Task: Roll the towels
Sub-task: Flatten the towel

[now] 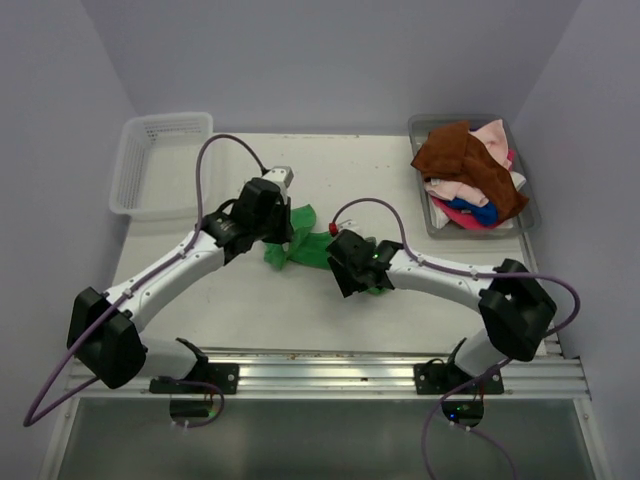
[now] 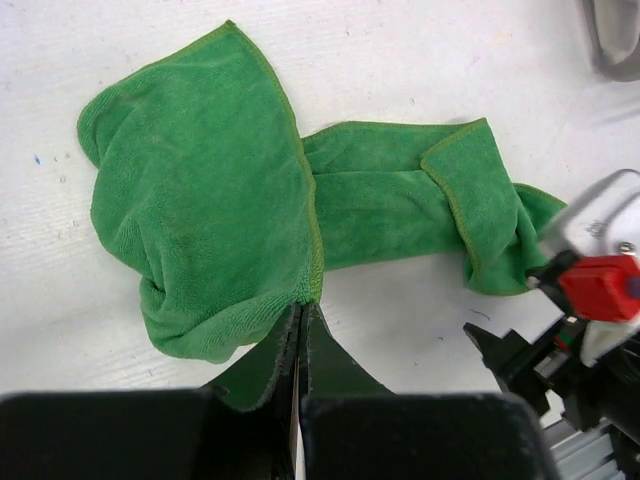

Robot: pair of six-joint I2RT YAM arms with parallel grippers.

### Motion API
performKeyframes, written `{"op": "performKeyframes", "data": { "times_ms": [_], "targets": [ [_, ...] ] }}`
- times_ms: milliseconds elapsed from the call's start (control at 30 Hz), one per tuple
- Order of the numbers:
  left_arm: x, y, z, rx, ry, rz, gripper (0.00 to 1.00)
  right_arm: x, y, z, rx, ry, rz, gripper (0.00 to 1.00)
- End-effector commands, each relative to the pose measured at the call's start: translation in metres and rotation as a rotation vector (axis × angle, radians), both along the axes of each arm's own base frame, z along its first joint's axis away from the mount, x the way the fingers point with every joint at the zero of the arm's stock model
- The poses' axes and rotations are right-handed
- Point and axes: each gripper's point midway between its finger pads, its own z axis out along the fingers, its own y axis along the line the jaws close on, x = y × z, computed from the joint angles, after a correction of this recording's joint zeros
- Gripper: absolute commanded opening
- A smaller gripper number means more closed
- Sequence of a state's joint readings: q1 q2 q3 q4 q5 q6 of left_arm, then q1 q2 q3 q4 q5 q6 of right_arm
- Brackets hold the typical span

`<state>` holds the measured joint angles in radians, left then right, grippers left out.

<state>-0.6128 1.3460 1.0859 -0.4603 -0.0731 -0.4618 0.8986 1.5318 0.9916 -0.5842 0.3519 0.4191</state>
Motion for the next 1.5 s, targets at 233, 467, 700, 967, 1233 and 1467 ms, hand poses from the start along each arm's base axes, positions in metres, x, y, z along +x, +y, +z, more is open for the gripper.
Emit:
{"op": "performKeyframes", "data": {
  "times_ms": [233,467,700,967,1233,1467],
  "targets": [
    [0.006,0.011,0.025,-0.088,-0.013,0.036,0.0,0.027,0.013,-0.029,-0.092,-0.03,0.052,0.43],
    [0.019,0.03,0.077,-0.129,-0.095,0.067,0.0,0.047,0.009,0.064,0.08,-0.16,0.011,0.0],
    [0.031,0.092,0.164,-0.2,-0.255,0.195,0.0,0.056,-0.043,0.216,0.286,-0.376,-0.077,0.0],
    [0.052,0.147,0.188,-0.181,-0.33,0.325,0.0,0.07,-0.081,0.269,0.304,-0.476,-0.194,0.0],
    [0.091,0.16,0.098,-0.249,-0.134,0.406,0.0,0.152,-0.109,0.181,0.368,-0.192,-0.372,0.28],
    [0.08,0.158,0.058,-0.234,-0.062,0.394,0.0,0.157,-0.103,0.112,0.339,-0.025,-0.412,0.37]
  ]
}}
